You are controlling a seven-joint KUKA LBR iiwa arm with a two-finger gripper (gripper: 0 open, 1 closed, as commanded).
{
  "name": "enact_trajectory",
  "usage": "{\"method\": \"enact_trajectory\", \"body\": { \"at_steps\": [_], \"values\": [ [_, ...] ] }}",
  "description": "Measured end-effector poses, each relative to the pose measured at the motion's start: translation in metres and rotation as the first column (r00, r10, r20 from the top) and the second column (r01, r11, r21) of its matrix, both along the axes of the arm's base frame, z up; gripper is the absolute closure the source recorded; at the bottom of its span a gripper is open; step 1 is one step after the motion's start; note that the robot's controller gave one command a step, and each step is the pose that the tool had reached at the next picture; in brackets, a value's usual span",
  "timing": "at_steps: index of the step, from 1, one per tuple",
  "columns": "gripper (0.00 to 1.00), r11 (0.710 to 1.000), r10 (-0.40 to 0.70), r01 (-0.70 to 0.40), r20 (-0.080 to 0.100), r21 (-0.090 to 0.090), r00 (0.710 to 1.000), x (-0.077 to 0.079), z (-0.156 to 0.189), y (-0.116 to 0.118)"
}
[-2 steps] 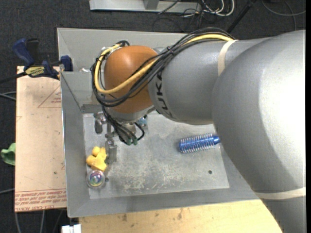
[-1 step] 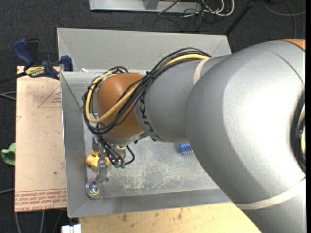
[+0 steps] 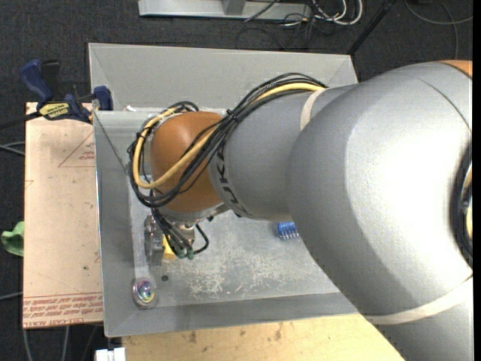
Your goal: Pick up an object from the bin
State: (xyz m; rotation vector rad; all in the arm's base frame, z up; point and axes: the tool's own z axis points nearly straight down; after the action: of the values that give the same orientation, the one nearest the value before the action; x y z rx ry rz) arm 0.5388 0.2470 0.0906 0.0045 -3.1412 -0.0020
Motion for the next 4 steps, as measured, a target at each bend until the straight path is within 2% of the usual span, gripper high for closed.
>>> {"method": "enact_trajectory", "body": {
  "at_steps": [1,2,3,4],
  "values": [
    [1.00,0.998,0.070,-0.070,0.002,-0.004,0.998,0.012,-0.006,-0.100],
    [1.00,0.999,-0.046,0.046,0.000,0.000,0.999,-0.002,-0.020,-0.086],
    [1.00,0.998,0.068,-0.068,0.012,-0.002,0.998,0.000,0.118,-0.176],
    [0.00,0.997,0.073,-0.073,0.003,0.000,0.997,-0.001,0.113,-0.172]
  ]
}}
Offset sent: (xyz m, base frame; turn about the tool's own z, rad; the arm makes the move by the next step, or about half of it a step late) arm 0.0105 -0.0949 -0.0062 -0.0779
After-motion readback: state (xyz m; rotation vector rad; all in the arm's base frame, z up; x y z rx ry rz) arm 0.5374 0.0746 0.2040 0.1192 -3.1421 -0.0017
